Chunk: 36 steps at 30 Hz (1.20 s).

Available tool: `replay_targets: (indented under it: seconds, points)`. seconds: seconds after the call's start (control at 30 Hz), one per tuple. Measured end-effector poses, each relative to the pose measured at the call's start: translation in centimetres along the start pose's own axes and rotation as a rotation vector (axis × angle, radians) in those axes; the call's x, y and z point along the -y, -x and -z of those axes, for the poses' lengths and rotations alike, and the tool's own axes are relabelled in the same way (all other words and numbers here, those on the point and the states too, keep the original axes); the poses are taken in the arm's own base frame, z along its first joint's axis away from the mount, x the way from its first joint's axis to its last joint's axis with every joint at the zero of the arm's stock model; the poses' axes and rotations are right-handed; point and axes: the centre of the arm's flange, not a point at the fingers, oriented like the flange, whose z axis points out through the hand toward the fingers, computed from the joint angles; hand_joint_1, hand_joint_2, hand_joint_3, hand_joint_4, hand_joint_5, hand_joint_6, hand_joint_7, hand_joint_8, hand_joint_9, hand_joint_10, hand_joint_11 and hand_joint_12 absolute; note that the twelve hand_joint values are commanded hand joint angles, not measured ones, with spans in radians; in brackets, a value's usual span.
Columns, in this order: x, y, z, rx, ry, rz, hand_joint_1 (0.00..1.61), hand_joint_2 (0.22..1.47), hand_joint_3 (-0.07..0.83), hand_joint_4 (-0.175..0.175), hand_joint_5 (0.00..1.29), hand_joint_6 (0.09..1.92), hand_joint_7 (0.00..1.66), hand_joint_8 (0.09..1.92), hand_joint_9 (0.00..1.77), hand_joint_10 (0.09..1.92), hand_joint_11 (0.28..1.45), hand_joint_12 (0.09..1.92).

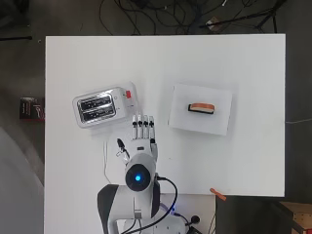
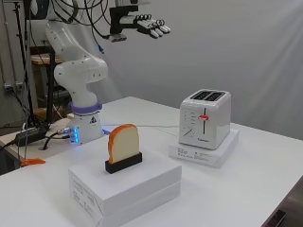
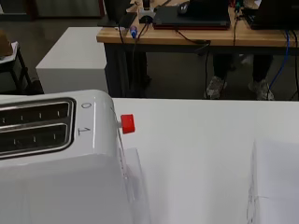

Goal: Teleoperate dual arm-hand system to toast a bread

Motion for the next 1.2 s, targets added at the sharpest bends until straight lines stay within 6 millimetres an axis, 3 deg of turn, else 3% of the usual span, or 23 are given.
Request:
replay_targets:
  seconds: [0.1, 0.17, 0.27, 0.37, 0.5, 0.73, 1.03, 1.2]
  points:
    - [2.8, -3.0, 1.5, 0.000, 0.061, 0.026, 0.01, 1.19, 0.002, -0.088, 0.22, 0.09, 0.21, 0.09, 0.29, 0.09, 0.37, 0.09]
    - [3.8, -4.4, 1.6, 0.030, 0.060, 0.046, 0.04, 1.18, -0.002, -0.036, 0.22, 0.09, 0.23, 0.09, 0.32, 0.09, 0.39, 0.09]
    - [2.9, -4.6, 1.9, 0.039, 0.009, 0.006, 0.07, 1.17, -0.002, 0.033, 0.23, 0.09, 0.26, 0.09, 0.36, 0.09, 0.41, 0.09]
    - [-0.4, -2.5, 1.9, 0.035, -0.056, -0.086, 0.07, 1.19, 0.002, 0.053, 0.25, 0.09, 0.29, 0.09, 0.40, 0.09, 0.44, 0.09]
    - [-5.4, 0.8, -0.1, 0.102, -0.106, -0.161, 0.07, 1.21, 0.003, 0.052, 0.29, 0.09, 0.33, 0.09, 0.45, 0.09, 0.46, 0.09]
    - [-14.5, 4.2, -8.1, 0.255, -0.249, -0.167, 0.12, 1.17, -0.009, -0.008, 0.30, 0.09, 0.41, 0.09, 0.52, 0.09, 0.48, 0.09]
    - [-26.2, 5.8, -17.0, 0.302, -0.373, -0.115, 0.17, 1.15, -0.006, -0.069, 0.27, 0.09, 0.45, 0.09, 0.55, 0.09, 0.49, 0.09]
    - [-29.4, 8.2, -20.4, 0.278, -0.411, -0.120, 0.19, 1.13, -0.007, -0.092, 0.25, 0.09, 0.45, 0.09, 0.56, 0.09, 0.50, 0.09]
